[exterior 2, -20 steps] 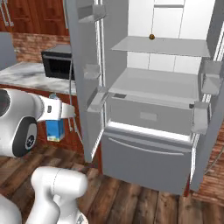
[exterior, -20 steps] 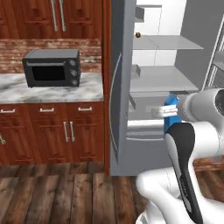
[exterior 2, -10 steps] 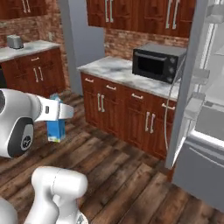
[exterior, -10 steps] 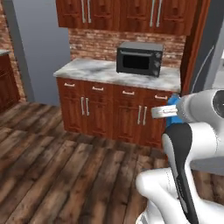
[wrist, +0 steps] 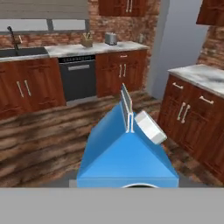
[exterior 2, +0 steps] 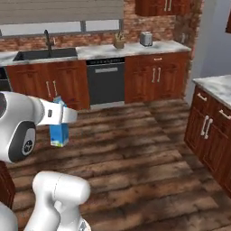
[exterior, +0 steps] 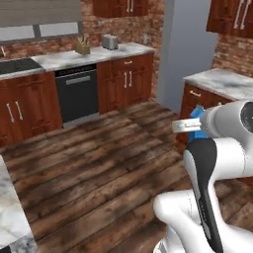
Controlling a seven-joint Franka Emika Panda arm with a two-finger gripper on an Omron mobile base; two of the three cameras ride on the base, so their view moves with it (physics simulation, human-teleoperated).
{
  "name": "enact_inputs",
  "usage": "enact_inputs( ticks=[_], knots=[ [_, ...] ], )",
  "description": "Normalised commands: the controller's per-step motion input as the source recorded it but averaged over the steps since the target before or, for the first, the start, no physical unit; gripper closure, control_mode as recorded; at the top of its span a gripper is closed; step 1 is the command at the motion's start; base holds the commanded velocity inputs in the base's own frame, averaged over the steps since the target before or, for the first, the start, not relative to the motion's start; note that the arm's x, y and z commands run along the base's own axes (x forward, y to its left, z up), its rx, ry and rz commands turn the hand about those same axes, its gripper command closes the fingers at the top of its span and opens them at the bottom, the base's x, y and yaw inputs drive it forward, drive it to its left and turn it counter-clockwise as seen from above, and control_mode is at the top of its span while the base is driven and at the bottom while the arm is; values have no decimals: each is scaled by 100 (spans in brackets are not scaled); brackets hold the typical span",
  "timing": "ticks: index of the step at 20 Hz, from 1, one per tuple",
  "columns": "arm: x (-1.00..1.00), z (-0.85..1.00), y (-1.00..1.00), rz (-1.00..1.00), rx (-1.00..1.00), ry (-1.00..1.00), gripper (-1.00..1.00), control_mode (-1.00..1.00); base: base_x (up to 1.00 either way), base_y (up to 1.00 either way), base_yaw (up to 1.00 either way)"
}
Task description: Take out the milk from the fridge and place it on the tray on the counter. Then take the sugar cube near the tray and place it in the tray.
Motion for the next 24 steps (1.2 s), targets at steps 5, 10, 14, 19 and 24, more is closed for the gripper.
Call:
enact_inputs(
  ticks=[5, 10, 14, 19, 24],
  knots=[
    [0, 0, 0, 0, 0, 0, 100, 100, 0, 0, 100],
    [0, 0, 0, 0, 0, 0, 100, 100, 0, 0, 100],
    [0, 0, 0, 0, 0, 0, 100, 100, 0, 0, 100],
    [0, 0, 0, 0, 0, 0, 100, 100, 0, -1, 98],
    [0, 0, 0, 0, 0, 0, 100, 100, 19, -51, 67]
  ],
)
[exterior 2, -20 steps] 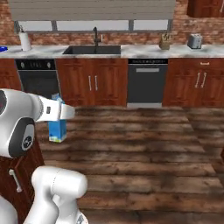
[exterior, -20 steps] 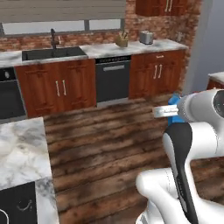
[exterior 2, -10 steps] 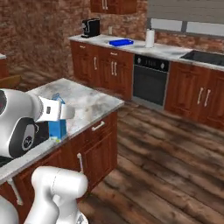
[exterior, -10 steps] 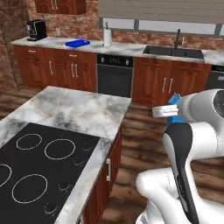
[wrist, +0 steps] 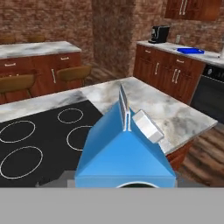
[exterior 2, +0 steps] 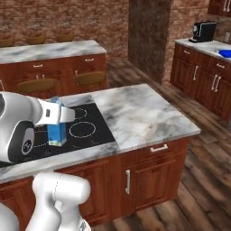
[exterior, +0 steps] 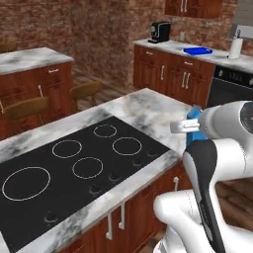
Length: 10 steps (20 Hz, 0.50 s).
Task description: Take out the milk from the fridge and place it on the tray on the counter. Then take the sugar cube near the tray and place it in the tray.
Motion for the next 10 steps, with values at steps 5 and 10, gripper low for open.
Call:
enact_inputs(
  ticks=[5, 10],
  knots=[
    [0, 0, 0, 0, 0, 0, 100, 100, 71, -100, 5],
    [0, 0, 0, 0, 0, 0, 100, 100, 59, -100, 0]
  ],
)
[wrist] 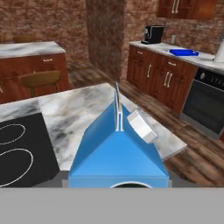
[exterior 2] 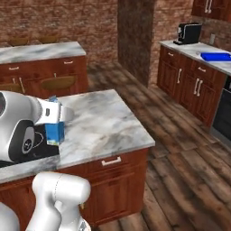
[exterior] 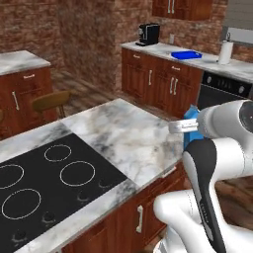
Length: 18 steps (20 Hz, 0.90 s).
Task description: Take out the milk from the fridge and place it on the tray on the counter. Then take the sugar cube near the tray and place it in the tray.
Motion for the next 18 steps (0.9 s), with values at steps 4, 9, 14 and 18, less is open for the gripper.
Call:
enact_inputs(
  ticks=[4, 9, 14, 18],
  knots=[
    [0, 0, 0, 0, 0, 0, 100, 100, 56, -100, 0],
    [0, 0, 0, 0, 0, 0, 100, 100, 20, -100, -3],
    [0, 0, 0, 0, 0, 0, 100, 100, 29, -100, -5],
    [0, 0, 0, 0, 0, 0, 100, 100, 27, -100, -6]
  ],
)
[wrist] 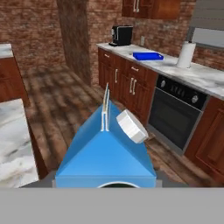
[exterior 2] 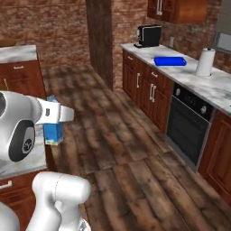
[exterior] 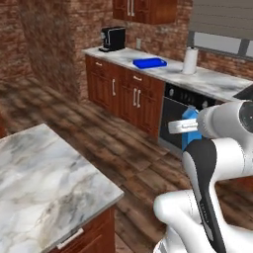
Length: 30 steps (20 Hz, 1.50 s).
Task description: Take out the milk from the fridge and place it on the tray on the counter. Then take the sugar cube near the tray and place it in the tray.
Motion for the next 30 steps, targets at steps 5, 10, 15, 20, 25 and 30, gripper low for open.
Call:
enact_inputs(
  ticks=[5, 10, 15, 20, 25, 30],
  knots=[
    [0, 0, 0, 0, 0, 0, 100, 100, 24, -100, -5],
    [0, 0, 0, 0, 0, 0, 100, 100, 25, -100, -5],
    [0, 0, 0, 0, 0, 0, 100, 100, 56, -100, -6],
    [0, 0, 0, 0, 0, 0, 100, 100, 96, -39, -12],
    [0, 0, 0, 0, 0, 0, 100, 100, 100, 12, -15],
    [0, 0, 0, 0, 0, 0, 100, 100, 97, 67, -20]
  ],
)
